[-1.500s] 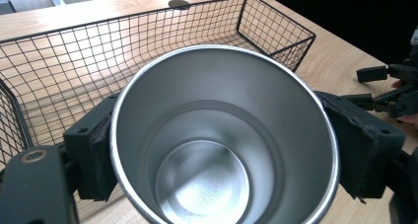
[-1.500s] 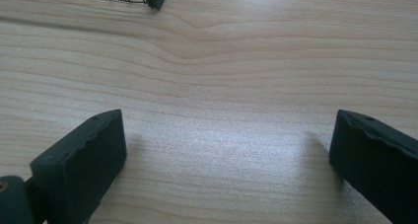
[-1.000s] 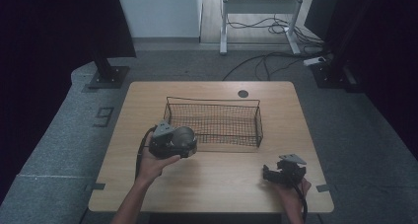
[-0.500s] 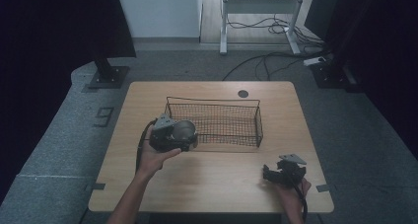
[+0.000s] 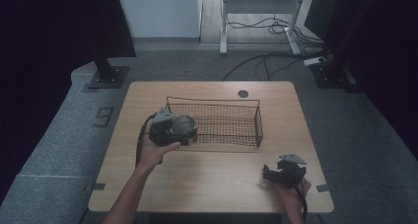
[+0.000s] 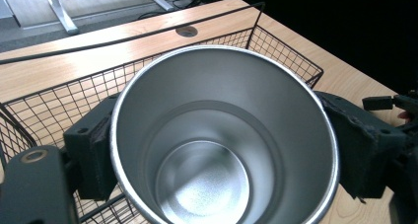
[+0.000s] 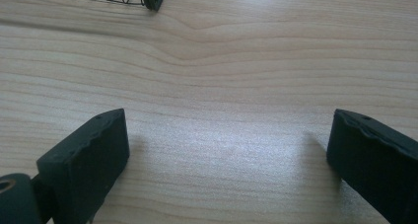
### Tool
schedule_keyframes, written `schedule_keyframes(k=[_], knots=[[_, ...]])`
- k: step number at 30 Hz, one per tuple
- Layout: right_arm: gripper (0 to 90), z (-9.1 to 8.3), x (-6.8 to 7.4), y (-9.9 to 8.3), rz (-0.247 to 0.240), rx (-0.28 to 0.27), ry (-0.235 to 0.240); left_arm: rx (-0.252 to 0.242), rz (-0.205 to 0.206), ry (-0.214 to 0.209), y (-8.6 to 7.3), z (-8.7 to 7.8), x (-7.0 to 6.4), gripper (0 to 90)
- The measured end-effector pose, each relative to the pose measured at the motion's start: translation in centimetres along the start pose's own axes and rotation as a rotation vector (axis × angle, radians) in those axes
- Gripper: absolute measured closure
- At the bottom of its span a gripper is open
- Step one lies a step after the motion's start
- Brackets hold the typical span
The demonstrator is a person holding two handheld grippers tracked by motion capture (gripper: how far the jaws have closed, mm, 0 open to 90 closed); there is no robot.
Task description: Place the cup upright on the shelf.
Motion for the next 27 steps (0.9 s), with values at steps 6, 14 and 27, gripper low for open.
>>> schedule_keyframes(k=[6,14,27], knots=[[2.5,0.0,0.0,0.0,0.001,0.0,-0.001,0.001,-0.004,0.005,0.5,0.2,0.4,14.4],[2.6,0.0,0.0,0.0,0.001,0.0,0.0,0.006,-0.016,0.004,0.8,0.6,1.1,14.4],[2.5,0.0,0.0,0.0,-0.001,0.001,0.0,0.021,-0.014,0.015,1.5,1.2,1.9,14.4]])
Point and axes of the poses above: each handheld gripper's, and its own axes: z roughly forward along the jaws, y roughly out of its top, x roughly to its left, the point moved 4 cm from there along z, roughly forward along the jaws, and after that the axes turned 13 degrees about -y, right-handed, at the moved point
